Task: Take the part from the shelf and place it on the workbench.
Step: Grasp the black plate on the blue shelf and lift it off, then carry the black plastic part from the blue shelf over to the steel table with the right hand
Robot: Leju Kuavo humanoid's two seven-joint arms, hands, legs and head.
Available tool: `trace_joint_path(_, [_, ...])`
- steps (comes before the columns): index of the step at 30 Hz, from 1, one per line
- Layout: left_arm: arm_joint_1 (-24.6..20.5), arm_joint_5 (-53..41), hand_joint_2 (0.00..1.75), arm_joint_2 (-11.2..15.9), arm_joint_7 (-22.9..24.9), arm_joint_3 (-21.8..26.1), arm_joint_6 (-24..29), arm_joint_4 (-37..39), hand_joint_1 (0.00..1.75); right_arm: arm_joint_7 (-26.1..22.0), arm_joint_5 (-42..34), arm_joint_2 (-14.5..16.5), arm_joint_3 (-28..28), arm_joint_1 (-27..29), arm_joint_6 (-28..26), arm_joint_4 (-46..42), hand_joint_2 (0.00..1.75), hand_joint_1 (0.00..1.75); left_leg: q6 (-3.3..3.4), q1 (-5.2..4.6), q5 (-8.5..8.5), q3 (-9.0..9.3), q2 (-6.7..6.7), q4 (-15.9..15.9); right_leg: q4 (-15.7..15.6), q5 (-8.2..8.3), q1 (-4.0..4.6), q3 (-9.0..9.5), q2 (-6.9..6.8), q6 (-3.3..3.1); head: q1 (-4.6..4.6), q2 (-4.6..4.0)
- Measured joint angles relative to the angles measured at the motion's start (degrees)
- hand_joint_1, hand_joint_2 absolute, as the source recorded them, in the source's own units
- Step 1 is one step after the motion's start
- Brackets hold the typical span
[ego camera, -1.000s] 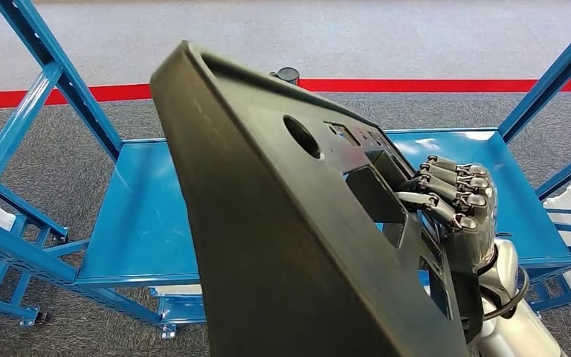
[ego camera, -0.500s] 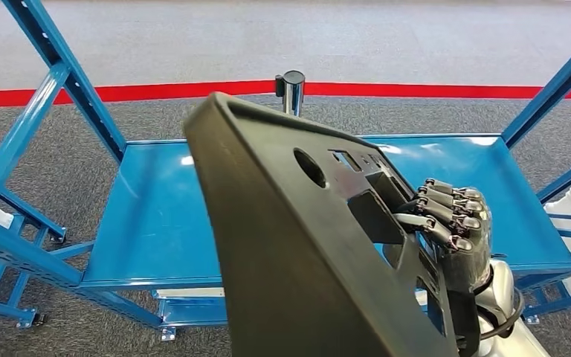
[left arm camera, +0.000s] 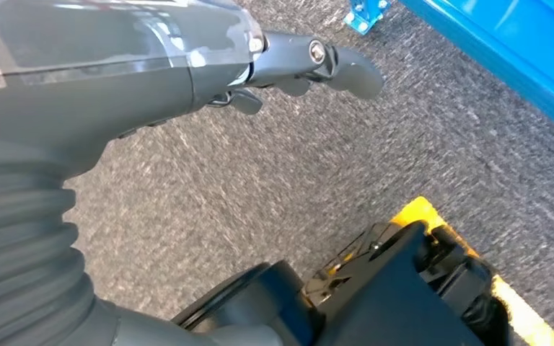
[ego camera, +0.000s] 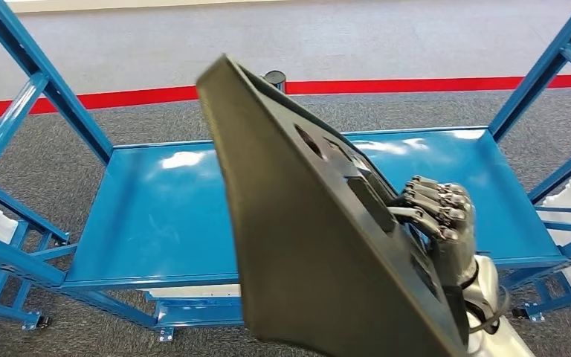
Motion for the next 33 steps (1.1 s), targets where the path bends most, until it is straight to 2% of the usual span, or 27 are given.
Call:
trace_joint_path(2, [-0.11,-0.26,1.75,0.19,0.38,0.27,-0.60,-0.01,0.00,0.86,1.05,1.80,1.11,-1.55,0.73,2.07,1.75,1.75,-0.15,0.01,-3.52,-2.54,0.05,7.37,0.02,0.16,0.11,-0.21,-0.13,-0.33,-0.79,0.00])
trace_joint_path(3, [-0.22,-0.65,1.75,0.26,0.72,0.32,-0.96,-0.01,0.00,1.24,1.55,2.72,1.73,-2.39,0.96,3.19,1.75,1.75,-0.20,0.05,-4.02,-2.90,0.07,9.33,0.03,0.23,0.14,-0.28,-0.19,-0.37,-1.04,0.00])
trace_joint_path(4, [-0.31,-1.25,1.75,0.32,1.13,0.33,-1.39,-0.01,0.00,1.61,1.97,3.59,2.29,-3.26,1.06,4.23,1.75,1.75,-0.22,0.11,-3.44,-2.23,0.10,9.12,0.04,0.28,0.13,-0.31,-0.23,-0.35,-1.24,0.00])
trace_joint_path(5, [-0.39,-1.98,1.75,0.40,1.54,0.30,-1.79,-0.01,0.00,1.91,2.27,4.39,2.80,-4.13,1.09,5.12,1.75,1.75,-0.22,0.21,-1.99,-0.54,0.13,6.70,0.07,0.32,0.10,-0.28,-0.25,-0.31,-1.41,0.00])
trace_joint_path(7, [-0.40,-3.89,1.75,0.64,2.13,-0.02,-2.60,-0.01,0.00,2.35,2.58,5.67,3.55,-5.63,0.88,6.40,1.75,1.75,-0.28,0.37,0.97,3.98,0.13,-1.11,0.15,0.34,0.12,-0.27,-0.25,0.00,-1.78,0.00])
trace_joint_path(8, [-0.40,-4.94,1.75,0.75,2.25,-0.37,-2.92,-0.01,0.00,2.51,2.61,6.14,3.81,-6.15,0.70,6.81,1.75,1.75,-0.32,0.34,1.67,5.51,0.09,-4.09,0.19,0.41,0.19,-0.34,-0.27,0.29,-1.92,0.00])
trace_joint_path(9, [-0.41,-5.96,1.75,0.86,2.29,-0.81,-3.27,0.00,0.00,2.62,2.57,6.54,4.05,-6.50,0.48,7.13,1.75,1.75,-0.32,0.26,1.78,6.25,0.04,-5.83,0.23,0.52,0.30,-0.48,-0.30,0.64,-2.01,0.00])
trace_joint_path(11, [-0.58,-7.38,1.75,1.02,2.20,-1.75,-3.70,-0.01,0.00,2.74,2.45,7.16,4.45,-6.83,0.05,7.59,1.75,1.75,-0.07,0.07,1.54,6.05,-0.06,-6.40,0.15,0.89,0.38,-0.67,-0.38,1.35,-2.00,0.00])
trace_joint_path(13, [-0.94,-8.01,1.75,1.24,2.13,-2.54,-3.88,-0.04,0.00,2.75,2.27,7.61,4.83,-6.89,-0.40,7.95,1.75,1.75,0.58,0.18,1.76,5.82,0.02,-6.61,0.81,0.19,0.34,-1.10,-0.42,1.79,-1.85,0.00])
trace_joint_path(15, [-1.34,-8.34,1.75,1.52,2.12,-3.12,-3.89,-0.08,0.00,2.75,2.13,7.93,5.19,-6.88,-0.77,8.24,1.75,1.75,1.28,0.27,2.09,5.58,0.20,-6.79,5.33,-2.75,0.47,-3.23,-0.41,1.91,-1.24,0.00])
trace_joint_path(17, [-1.55,-8.52,1.75,1.87,2.13,-3.54,-3.90,-0.12,0.00,2.76,2.08,8.14,5.54,-6.71,-0.99,8.58,1.75,1.75,1.67,0.10,2.27,5.24,0.36,-6.76,12.88,-6.04,0.66,-6.60,-0.40,1.89,-0.34,0.00])
trace_joint_path(18, [-1.57,-8.58,1.75,2.07,2.11,-3.71,-3.95,-0.14,0.00,2.78,2.08,8.23,5.72,-6.56,-1.08,8.78,1.75,1.75,1.75,-0.01,2.33,5.14,0.41,-6.74,15.47,-6.61,0.70,-7.68,-0.40,1.86,0.06,0.00])
trace_joint_path(19, [-1.56,-8.68,1.75,2.26,2.06,-3.88,-4.04,-0.15,0.00,2.80,2.07,8.30,5.87,-6.42,-1.14,8.93,1.75,1.75,1.80,-0.10,2.36,5.10,0.43,-6.71,16.03,-6.13,0.73,-7.82,-0.40,1.81,0.35,0.00])
trace_joint_path(20, [-1.54,-8.79,1.75,2.39,2.00,-4.05,-4.14,-0.16,0.00,2.82,2.07,8.37,5.98,-6.31,-1.19,9.05,1.75,1.75,1.81,-0.17,2.36,5.11,0.40,-6.67,14.30,-4.63,0.79,-6.88,-0.40,1.70,0.63,0.00])
trace_joint_path(22, [-1.53,-8.99,1.75,2.46,1.81,-4.42,-4.30,-0.19,0.00,2.84,2.09,8.49,6.07,-6.25,-1.26,9.16,1.75,1.75,1.76,-0.29,2.35,5.10,0.33,-6.56,6.86,-0.80,1.08,-3.26,-0.41,1.26,1.19,0.00])
trace_joint_path(23, [-1.54,-9.05,1.75,2.46,1.70,-4.57,-4.33,-0.21,0.00,2.84,2.14,8.59,6.10,-6.27,-1.30,9.20,1.75,1.75,1.67,-0.40,2.36,4.93,0.30,-6.44,3.51,0.31,1.28,-1.74,-0.40,1.04,1.38,0.00])
trace_joint_path(24, [-1.55,-9.12,1.75,2.46,1.60,-4.69,-4.36,-0.22,0.00,2.84,2.20,8.71,6.15,-6.27,-1.32,9.24,1.75,1.75,1.50,-0.51,2.43,4.67,0.29,-6.34,1.44,0.68,1.45,-0.92,-0.39,0.86,1.50,0.00])
trace_joint_path(26, [-1.51,-9.22,1.75,2.48,1.39,-4.83,-4.39,-0.22,0.00,2.88,2.38,8.90,6.25,-6.18,-1.36,9.35,1.75,1.75,1.03,-0.66,2.69,4.18,0.33,-6.30,0.38,0.37,1.58,-0.79,-0.33,0.66,1.35,0.00])
trace_joint_path(27, [-1.48,-9.31,1.75,2.54,1.33,-4.92,-4.42,-0.22,0.00,2.92,2.46,8.98,6.29,-6.12,-1.37,9.40,1.75,1.75,0.78,-0.64,2.64,4.08,0.35,-6.27,0.27,0.42,1.35,-0.88,-0.35,0.46,1.21,0.00])
trace_joint_path(29, [-1.43,-9.49,1.75,2.66,1.29,-5.14,-4.54,-0.22,0.00,3.04,2.70,9.14,6.32,-6.08,-1.37,9.52,1.75,1.75,0.37,-0.59,1.09,3.49,0.34,-4.43,0.03,0.68,0.89,-0.86,-0.45,-0.02,0.67,0.00])
trace_joint_path(30, [-1.41,-9.58,1.75,2.73,1.30,-5.24,-4.60,-0.22,0.00,3.13,2.83,9.27,6.34,-6.09,-1.36,9.57,1.75,1.75,0.21,-0.55,-0.59,2.57,0.33,-1.88,-0.06,0.79,0.70,-0.85,-0.55,-0.25,0.31,0.00])
trace_joint_path(32, [-1.37,-9.71,1.75,2.89,1.42,-5.41,-4.69,-0.23,0.00,3.29,2.99,9.48,6.40,-6.09,-1.33,9.76,1.75,1.75,-0.06,-0.48,-4.27,-0.17,0.33,5.52,-0.05,0.89,0.72,-0.92,-0.68,-0.49,-0.47,0.00])
trace_joint_path(33, [-1.29,-9.75,1.75,3.01,1.56,-5.47,-4.70,-0.24,0.00,3.35,3.04,9.55,6.46,-6.08,-1.31,9.89,1.75,1.75,-0.18,-0.39,-5.26,-1.17,0.33,8.45,-0.04,0.94,0.70,-0.95,-0.70,-0.51,-0.74,0.00])
